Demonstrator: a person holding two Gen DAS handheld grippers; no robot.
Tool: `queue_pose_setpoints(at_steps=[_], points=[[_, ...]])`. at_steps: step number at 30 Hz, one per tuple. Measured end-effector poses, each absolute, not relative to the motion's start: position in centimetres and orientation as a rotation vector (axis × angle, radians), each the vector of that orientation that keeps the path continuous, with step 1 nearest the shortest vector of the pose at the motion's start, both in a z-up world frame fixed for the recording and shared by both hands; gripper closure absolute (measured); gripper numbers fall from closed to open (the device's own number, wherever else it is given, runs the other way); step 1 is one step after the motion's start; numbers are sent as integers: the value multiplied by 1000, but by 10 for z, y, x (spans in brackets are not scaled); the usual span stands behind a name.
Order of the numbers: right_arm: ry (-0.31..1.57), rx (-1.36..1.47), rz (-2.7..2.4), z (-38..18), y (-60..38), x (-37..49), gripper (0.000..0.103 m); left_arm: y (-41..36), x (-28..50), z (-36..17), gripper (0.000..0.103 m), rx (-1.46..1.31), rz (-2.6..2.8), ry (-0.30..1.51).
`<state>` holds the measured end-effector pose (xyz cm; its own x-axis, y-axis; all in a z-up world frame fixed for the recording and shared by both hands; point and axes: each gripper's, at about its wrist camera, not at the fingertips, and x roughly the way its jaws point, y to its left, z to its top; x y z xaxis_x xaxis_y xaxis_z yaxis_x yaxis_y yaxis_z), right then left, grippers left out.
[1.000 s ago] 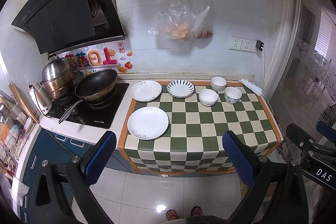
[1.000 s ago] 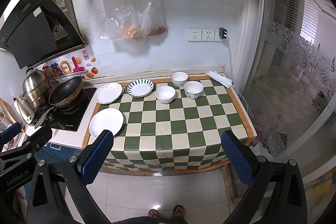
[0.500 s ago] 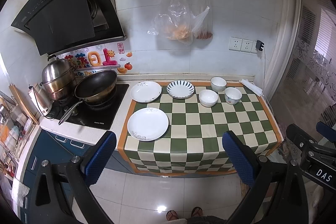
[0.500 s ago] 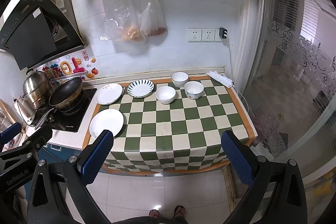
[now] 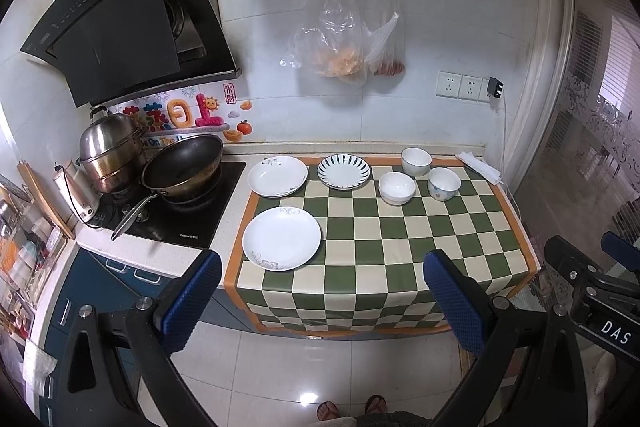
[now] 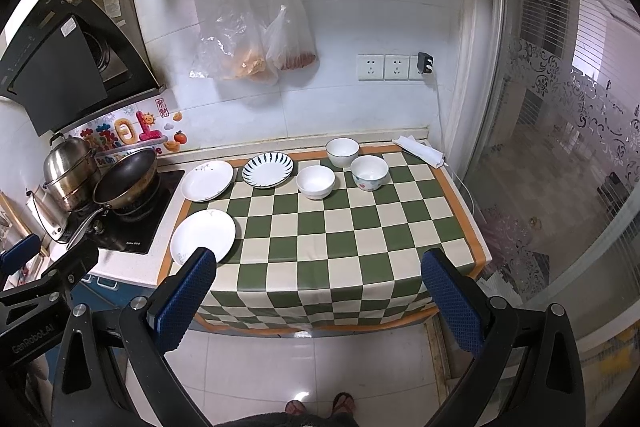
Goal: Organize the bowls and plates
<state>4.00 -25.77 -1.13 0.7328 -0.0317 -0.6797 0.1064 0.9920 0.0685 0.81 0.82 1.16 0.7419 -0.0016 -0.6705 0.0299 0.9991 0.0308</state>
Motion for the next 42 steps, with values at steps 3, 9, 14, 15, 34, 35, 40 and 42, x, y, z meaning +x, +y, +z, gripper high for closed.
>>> queue_pose_setpoints(at_steps=[3,9,14,15,34,35,40,42], points=[[741,106,-77,-12,-259,39,0,10,13,13,0,42,-16,731],[739,110,-74,-12,-260,44,0,9,14,14,0,44,-16,732],[739,109,-72,-11,-261,48,0,10,14,14,0,43,-16,731],[739,109,-72,-11,-261,49,0,9,13,14,0,44,-16,731],[834,228,78,-86,-293,108,0,11,56,-36,0,23,144,774],[872,241,107,-102,-294,121,0,15,63,-46,0,19,169,790],[1022,256,204,-181,-280,182,0,45,105,-106,0,9,287,910],[1061,255,221,-211,-268,209,0,60,121,-129,0,-4,318,953]])
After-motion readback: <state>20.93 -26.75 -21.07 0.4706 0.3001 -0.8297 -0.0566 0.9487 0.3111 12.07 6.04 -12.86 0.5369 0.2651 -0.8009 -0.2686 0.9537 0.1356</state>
